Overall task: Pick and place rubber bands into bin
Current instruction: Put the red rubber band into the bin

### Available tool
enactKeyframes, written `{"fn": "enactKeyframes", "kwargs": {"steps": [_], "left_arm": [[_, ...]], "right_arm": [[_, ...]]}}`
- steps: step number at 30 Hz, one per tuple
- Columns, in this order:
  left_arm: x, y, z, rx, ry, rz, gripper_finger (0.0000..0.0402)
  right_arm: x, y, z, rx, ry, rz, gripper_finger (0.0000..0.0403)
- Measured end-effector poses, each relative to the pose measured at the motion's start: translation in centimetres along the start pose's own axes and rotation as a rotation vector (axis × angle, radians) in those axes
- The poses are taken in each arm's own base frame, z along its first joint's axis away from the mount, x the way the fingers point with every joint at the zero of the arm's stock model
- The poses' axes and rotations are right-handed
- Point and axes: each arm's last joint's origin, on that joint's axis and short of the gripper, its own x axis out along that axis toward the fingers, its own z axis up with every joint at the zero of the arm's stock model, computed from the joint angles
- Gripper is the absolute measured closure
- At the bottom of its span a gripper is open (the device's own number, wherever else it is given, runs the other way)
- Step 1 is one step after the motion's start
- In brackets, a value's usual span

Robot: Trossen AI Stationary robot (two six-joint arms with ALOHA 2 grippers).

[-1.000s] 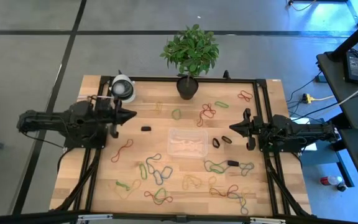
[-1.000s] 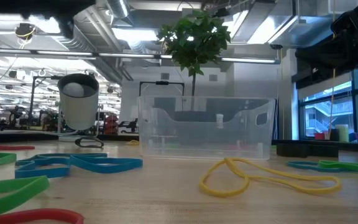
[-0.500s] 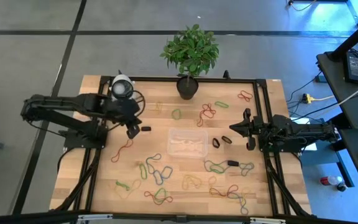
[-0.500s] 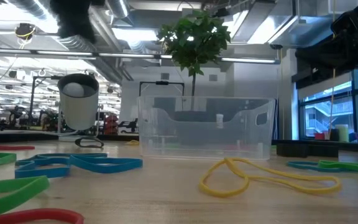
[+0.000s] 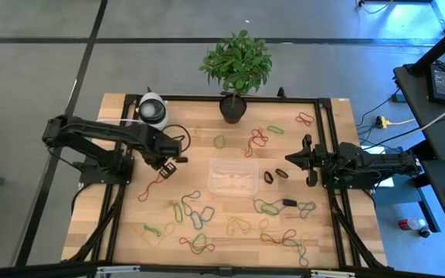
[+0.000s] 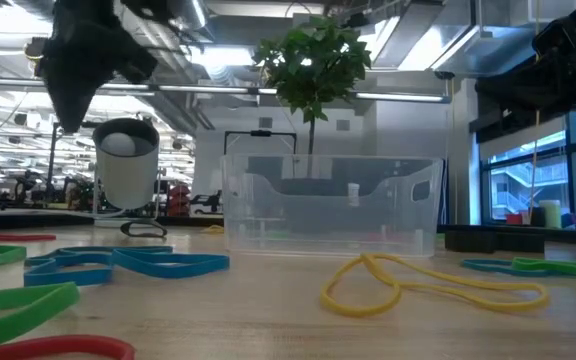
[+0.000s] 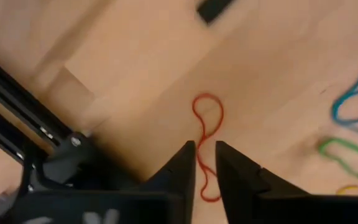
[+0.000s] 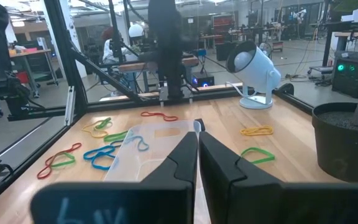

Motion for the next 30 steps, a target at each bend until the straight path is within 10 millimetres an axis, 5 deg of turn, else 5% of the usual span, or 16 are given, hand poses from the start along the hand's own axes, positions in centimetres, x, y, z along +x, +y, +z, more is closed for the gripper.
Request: {"fn": "enactKeyframes", "kwargs": {"steps": [14,24,30], "left_arm": [[8.5,-0.8,-2.5,0.135,0.073,0.017,0.0224],[12.4,0.8,-4.3,0.195,0.093,0.021,0.0242],[12.4,0.8,-4.4,0.255,0.070,0.012,0.0311]], "right_arm": [[0.0,0.0,0.0,0.000,0.000,0.000,0.0382],[0.0,0.0,0.0,-0.001,-0.001,0.000,0.0382],[0.0,0.0,0.0,-0.001,0.000,0.000,0.0382]]}}
